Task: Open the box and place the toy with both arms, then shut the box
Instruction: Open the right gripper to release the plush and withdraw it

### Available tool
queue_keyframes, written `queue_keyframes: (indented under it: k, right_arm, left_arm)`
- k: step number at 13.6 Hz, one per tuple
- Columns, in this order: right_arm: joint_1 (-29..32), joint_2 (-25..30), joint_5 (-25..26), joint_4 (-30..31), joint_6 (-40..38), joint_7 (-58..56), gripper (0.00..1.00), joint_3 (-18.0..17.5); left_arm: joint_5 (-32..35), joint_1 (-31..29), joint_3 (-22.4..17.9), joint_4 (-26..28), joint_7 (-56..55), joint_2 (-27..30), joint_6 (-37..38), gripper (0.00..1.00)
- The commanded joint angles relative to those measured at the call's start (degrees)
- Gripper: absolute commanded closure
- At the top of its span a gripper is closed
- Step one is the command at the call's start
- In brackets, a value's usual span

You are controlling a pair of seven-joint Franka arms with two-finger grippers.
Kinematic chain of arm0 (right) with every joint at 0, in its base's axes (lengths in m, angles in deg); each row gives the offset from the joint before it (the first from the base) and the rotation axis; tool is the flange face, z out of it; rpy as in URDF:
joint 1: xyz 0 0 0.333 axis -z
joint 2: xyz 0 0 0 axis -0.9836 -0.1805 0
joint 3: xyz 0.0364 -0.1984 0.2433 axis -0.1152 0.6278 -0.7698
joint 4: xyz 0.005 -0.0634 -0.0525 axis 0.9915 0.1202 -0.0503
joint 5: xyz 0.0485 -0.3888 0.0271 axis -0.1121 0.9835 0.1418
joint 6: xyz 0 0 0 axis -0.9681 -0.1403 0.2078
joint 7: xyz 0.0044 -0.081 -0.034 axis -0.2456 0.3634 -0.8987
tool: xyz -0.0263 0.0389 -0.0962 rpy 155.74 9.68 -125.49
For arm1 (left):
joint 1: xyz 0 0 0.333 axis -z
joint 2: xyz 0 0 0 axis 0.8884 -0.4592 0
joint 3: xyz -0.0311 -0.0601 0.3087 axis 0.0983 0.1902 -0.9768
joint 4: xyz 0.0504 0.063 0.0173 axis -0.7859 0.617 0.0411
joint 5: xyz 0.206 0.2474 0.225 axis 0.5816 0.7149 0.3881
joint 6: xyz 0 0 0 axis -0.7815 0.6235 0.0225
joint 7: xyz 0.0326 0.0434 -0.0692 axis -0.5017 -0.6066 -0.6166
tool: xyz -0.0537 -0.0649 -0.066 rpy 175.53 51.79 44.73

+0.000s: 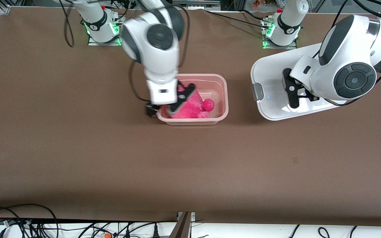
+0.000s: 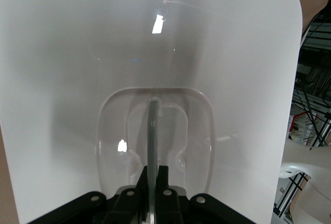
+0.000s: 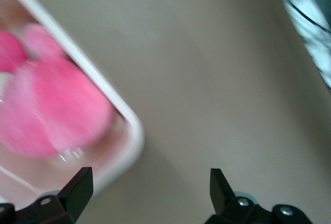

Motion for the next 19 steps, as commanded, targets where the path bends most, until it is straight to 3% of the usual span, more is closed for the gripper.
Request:
queue_keyframes:
  k: [1,3,4,5,7,11,13,15,16,19]
  right_arm:
    - [0.1,5.6,-6.1,2.2,-3.5,-0.3,0.0,8.2]
    - [0.7,8.8,-12.6,2.8,-9.2,-2.7,0.0,15.4]
    - [1.5,10.0,-13.8,4.2,-9.7,-2.7,0.0,17.2]
    - [4.2,13.1,-14.0,6.8,-9.6,-1.9,0.0,16.6]
    - [14.3,17.9,-13.4,11.7,-8.4,1.7,0.0,10.2]
    - [32.9,26.0,-10.9,19.7,-9.6,10.2,0.0,-7.4]
    - [38.5,31.4,-9.9,25.8,-8.7,13.3,0.0,-13.0]
    - [39.7,34.3,-8.3,28.6,-8.5,14.1,0.0,-14.5]
    - [39.6,33.9,-8.0,27.6,-8.7,14.1,0.0,-14.4]
    - [39.6,33.0,-7.1,26.3,-8.7,14.1,0.0,-14.3]
  left_arm:
    - [-4.5,4.5,0.1,-1.1,-1.8,-0.5,-0.2,1.0]
    - [-7.7,9.5,0.0,-1.1,-8.6,-1.3,-7.7,1.0]
    - [-7.8,11.8,0.1,-1.0,-11.1,-1.6,-11.6,1.0]
    - [-7.8,14.1,0.0,-1.0,-11.3,-2.5,-15.2,1.0]
    - [-8.4,17.8,0.1,-0.9,-11.7,-5.9,-21.7,1.0]
    - [-3.8,26.2,-0.1,-0.1,-10.8,-11.9,-37.7,1.0]
    - [-0.5,30.2,-0.3,0.2,-15.0,-12.6,-38.5,1.0]
    - [1.5,32.1,-0.5,0.2,-24.3,-13.6,-38.6,1.0]
    - [5.2,32.9,-0.1,0.2,-25.8,-14.2,-38.6,1.0]
    - [6.7,33.1,-0.3,0.2,-26.0,-16.7,-38.6,1.0]
